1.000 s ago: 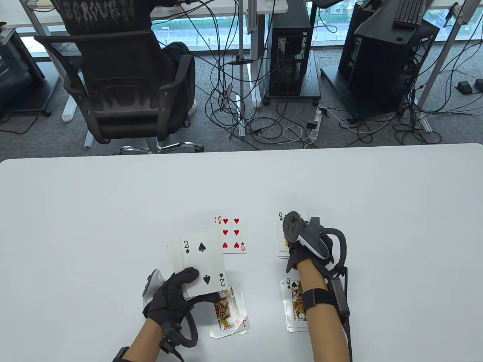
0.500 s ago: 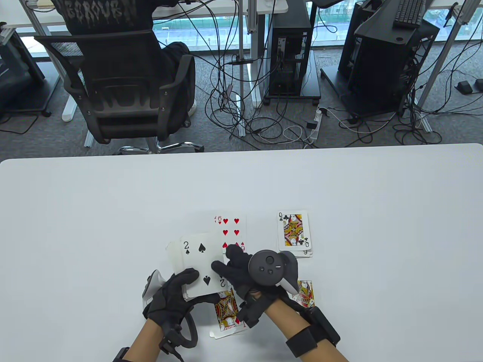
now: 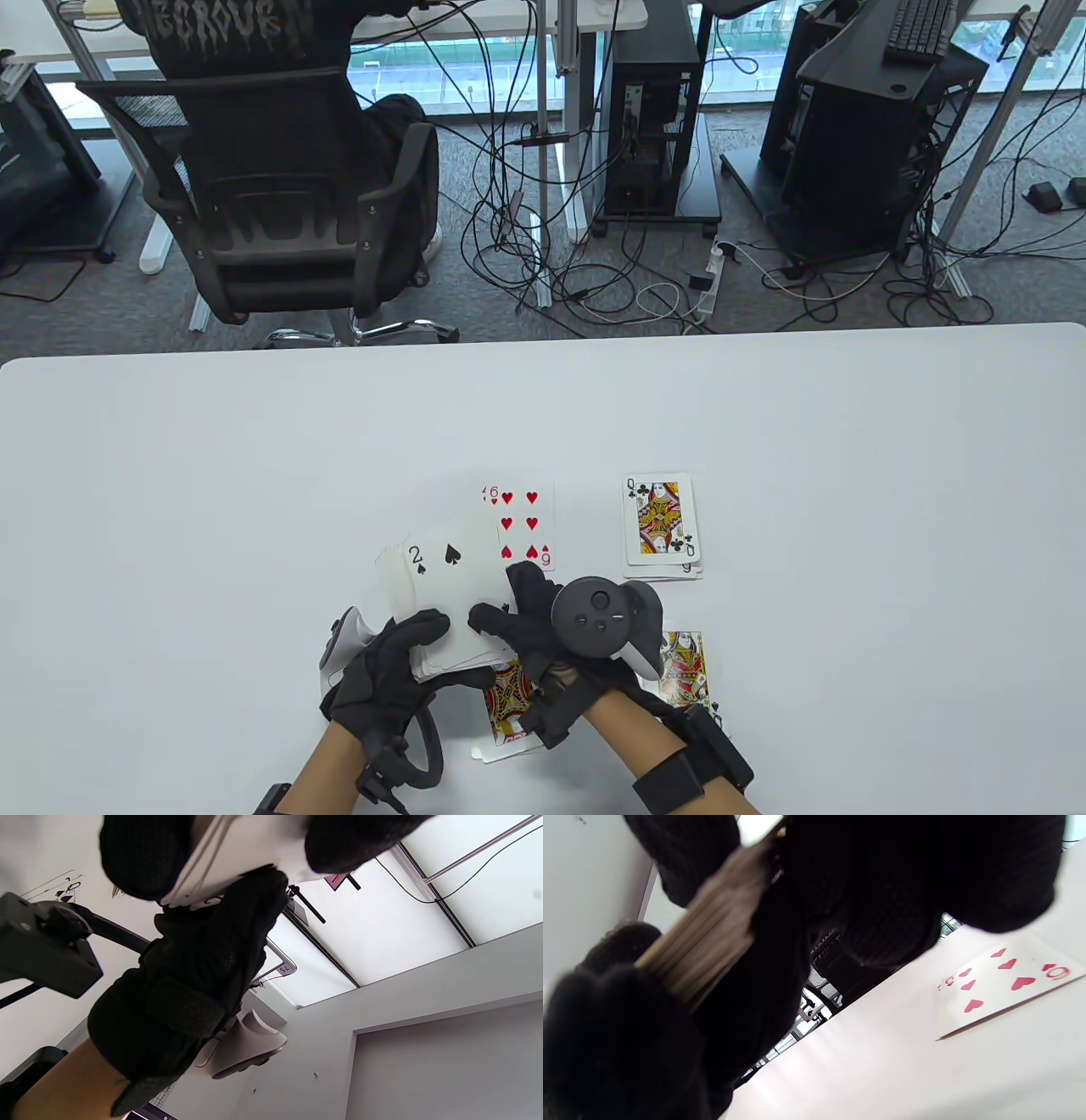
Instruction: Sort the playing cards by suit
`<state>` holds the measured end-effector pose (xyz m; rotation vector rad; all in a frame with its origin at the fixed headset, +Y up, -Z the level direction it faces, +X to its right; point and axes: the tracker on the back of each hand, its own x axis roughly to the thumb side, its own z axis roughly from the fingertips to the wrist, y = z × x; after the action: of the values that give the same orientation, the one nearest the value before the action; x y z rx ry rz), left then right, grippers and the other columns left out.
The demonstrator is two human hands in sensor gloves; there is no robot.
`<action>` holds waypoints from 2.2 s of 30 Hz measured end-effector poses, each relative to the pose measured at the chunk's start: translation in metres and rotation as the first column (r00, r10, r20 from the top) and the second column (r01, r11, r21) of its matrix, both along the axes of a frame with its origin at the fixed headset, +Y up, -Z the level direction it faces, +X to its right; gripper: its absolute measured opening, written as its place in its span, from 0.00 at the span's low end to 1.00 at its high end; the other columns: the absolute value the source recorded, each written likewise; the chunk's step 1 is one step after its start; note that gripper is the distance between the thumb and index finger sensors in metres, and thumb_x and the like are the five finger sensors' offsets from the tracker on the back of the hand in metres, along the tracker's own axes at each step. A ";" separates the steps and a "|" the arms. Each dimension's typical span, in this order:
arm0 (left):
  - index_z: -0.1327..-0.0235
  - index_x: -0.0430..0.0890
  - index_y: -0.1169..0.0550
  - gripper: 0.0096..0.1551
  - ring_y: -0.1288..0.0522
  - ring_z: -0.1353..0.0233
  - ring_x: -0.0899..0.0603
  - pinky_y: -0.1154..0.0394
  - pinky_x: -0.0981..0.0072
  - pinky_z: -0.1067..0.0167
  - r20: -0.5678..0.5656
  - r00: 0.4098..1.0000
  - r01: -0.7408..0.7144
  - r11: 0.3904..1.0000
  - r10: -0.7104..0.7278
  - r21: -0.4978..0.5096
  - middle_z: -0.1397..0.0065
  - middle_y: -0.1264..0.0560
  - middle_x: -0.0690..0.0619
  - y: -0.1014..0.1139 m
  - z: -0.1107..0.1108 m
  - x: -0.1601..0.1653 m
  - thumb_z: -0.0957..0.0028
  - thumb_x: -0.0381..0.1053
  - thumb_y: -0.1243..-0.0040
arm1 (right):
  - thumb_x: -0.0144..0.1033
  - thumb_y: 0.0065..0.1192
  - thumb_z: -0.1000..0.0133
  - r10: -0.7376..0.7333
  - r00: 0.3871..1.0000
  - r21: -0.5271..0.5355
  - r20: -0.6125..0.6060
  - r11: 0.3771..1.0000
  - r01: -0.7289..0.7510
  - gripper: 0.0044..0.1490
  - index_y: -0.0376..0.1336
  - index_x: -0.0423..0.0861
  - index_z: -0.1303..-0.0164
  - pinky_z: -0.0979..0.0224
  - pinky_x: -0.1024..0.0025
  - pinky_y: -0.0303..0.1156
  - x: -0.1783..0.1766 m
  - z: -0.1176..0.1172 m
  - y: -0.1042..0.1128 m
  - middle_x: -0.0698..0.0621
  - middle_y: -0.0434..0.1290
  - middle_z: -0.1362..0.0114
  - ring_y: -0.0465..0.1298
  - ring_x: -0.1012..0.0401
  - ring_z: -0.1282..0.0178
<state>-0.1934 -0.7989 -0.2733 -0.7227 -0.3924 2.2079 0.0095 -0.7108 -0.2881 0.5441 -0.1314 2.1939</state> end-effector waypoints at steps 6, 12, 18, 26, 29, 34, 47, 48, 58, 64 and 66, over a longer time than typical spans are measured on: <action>0.21 0.60 0.48 0.34 0.33 0.20 0.36 0.23 0.47 0.39 0.013 1.000 0.004 1.000 -0.004 -0.003 0.16 0.43 0.52 -0.001 0.001 0.002 0.33 0.57 0.45 | 0.35 0.58 0.43 -0.008 0.999 0.018 0.039 1.000 0.008 0.29 0.64 0.22 0.49 0.62 0.53 0.80 0.012 0.001 0.000 0.43 0.79 0.64 0.81 0.48 0.64; 0.21 0.60 0.48 0.34 0.33 0.20 0.36 0.23 0.48 0.39 0.012 1.000 -0.021 1.000 0.021 -0.001 0.16 0.43 0.51 0.000 0.001 0.003 0.33 0.57 0.46 | 0.31 0.55 0.41 -0.012 0.995 0.012 0.101 1.000 0.011 0.26 0.65 0.22 0.51 0.65 0.55 0.81 0.038 0.001 0.003 0.45 0.79 0.66 0.82 0.50 0.67; 0.21 0.60 0.48 0.34 0.33 0.20 0.36 0.23 0.48 0.39 0.009 1.000 -0.028 1.000 0.028 -0.010 0.16 0.43 0.52 -0.001 0.002 0.003 0.33 0.57 0.46 | 0.30 0.55 0.41 -0.122 0.983 -0.032 0.137 0.991 0.127 0.26 0.66 0.21 0.51 0.67 0.57 0.81 0.076 0.008 0.004 0.46 0.80 0.69 0.82 0.52 0.70; 0.21 0.60 0.48 0.34 0.33 0.20 0.36 0.23 0.48 0.39 -0.003 0.999 -0.034 0.999 0.034 -0.015 0.16 0.43 0.52 -0.001 0.002 0.003 0.33 0.57 0.46 | 0.30 0.56 0.41 0.154 0.947 -0.213 0.281 0.972 -0.095 0.26 0.66 0.20 0.52 0.71 0.59 0.81 0.141 0.024 -0.003 0.47 0.80 0.71 0.82 0.53 0.73; 0.21 0.60 0.48 0.34 0.33 0.20 0.36 0.23 0.48 0.39 -0.007 0.999 -0.035 0.999 0.035 -0.015 0.16 0.43 0.52 -0.001 0.002 0.003 0.33 0.57 0.46 | 0.29 0.56 0.42 0.334 0.894 -0.308 0.298 0.920 -0.242 0.26 0.66 0.19 0.52 0.72 0.59 0.81 0.160 0.034 -0.012 0.47 0.80 0.72 0.83 0.53 0.74; 0.21 0.60 0.48 0.34 0.33 0.20 0.36 0.23 0.48 0.39 -0.006 1.000 -0.030 0.999 0.030 -0.025 0.16 0.43 0.51 -0.002 0.003 0.003 0.33 0.57 0.46 | 0.29 0.56 0.41 0.474 0.843 -0.452 0.253 0.829 -0.331 0.28 0.65 0.17 0.50 0.72 0.58 0.81 0.170 0.044 -0.032 0.46 0.80 0.72 0.83 0.52 0.74; 0.21 0.60 0.48 0.34 0.33 0.20 0.36 0.23 0.48 0.39 -0.014 1.000 -0.027 0.999 0.026 -0.031 0.16 0.43 0.52 -0.002 0.004 0.001 0.33 0.57 0.46 | 0.34 0.58 0.41 0.782 0.611 -0.486 0.123 0.584 -0.650 0.32 0.65 0.17 0.51 0.69 0.55 0.80 0.150 0.047 -0.059 0.45 0.79 0.71 0.82 0.51 0.72; 0.21 0.60 0.48 0.34 0.33 0.20 0.36 0.23 0.48 0.39 -0.014 1.000 -0.026 0.999 0.026 -0.032 0.16 0.43 0.52 -0.002 0.004 0.001 0.33 0.57 0.46 | 0.36 0.58 0.41 0.808 0.579 -0.483 0.110 0.553 -0.679 0.33 0.65 0.17 0.52 0.69 0.55 0.80 0.148 0.047 -0.060 0.45 0.79 0.71 0.82 0.51 0.72; 0.21 0.60 0.48 0.34 0.33 0.20 0.36 0.23 0.48 0.39 -0.016 1.000 -0.025 0.999 0.024 -0.029 0.16 0.43 0.51 -0.002 0.004 0.000 0.33 0.57 0.46 | 0.42 0.49 0.38 0.903 0.429 -0.563 -0.006 0.351 -0.748 0.37 0.66 0.17 0.54 0.72 0.58 0.80 0.143 0.044 -0.060 0.48 0.79 0.74 0.82 0.54 0.76; 0.21 0.60 0.48 0.34 0.33 0.20 0.36 0.23 0.48 0.39 -0.014 1.000 -0.026 0.999 0.026 -0.026 0.16 0.43 0.51 -0.002 0.004 0.000 0.33 0.57 0.46 | 0.41 0.50 0.38 0.879 0.476 -0.602 0.021 0.392 -0.696 0.37 0.67 0.17 0.53 0.71 0.56 0.80 0.142 0.042 -0.054 0.46 0.79 0.73 0.82 0.52 0.75; 0.21 0.60 0.48 0.34 0.33 0.20 0.36 0.23 0.48 0.39 -0.014 1.000 -0.028 0.999 0.028 -0.024 0.16 0.43 0.51 -0.002 0.004 0.000 0.33 0.57 0.46 | 0.41 0.50 0.38 0.855 0.516 -0.595 0.048 0.439 -0.673 0.37 0.66 0.16 0.52 0.70 0.55 0.80 0.140 0.041 -0.048 0.45 0.79 0.72 0.82 0.51 0.74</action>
<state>-0.1937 -0.8005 -0.2693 -0.7192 -0.3717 2.2459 0.1491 -0.7586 -0.2474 -0.1862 0.6691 3.0700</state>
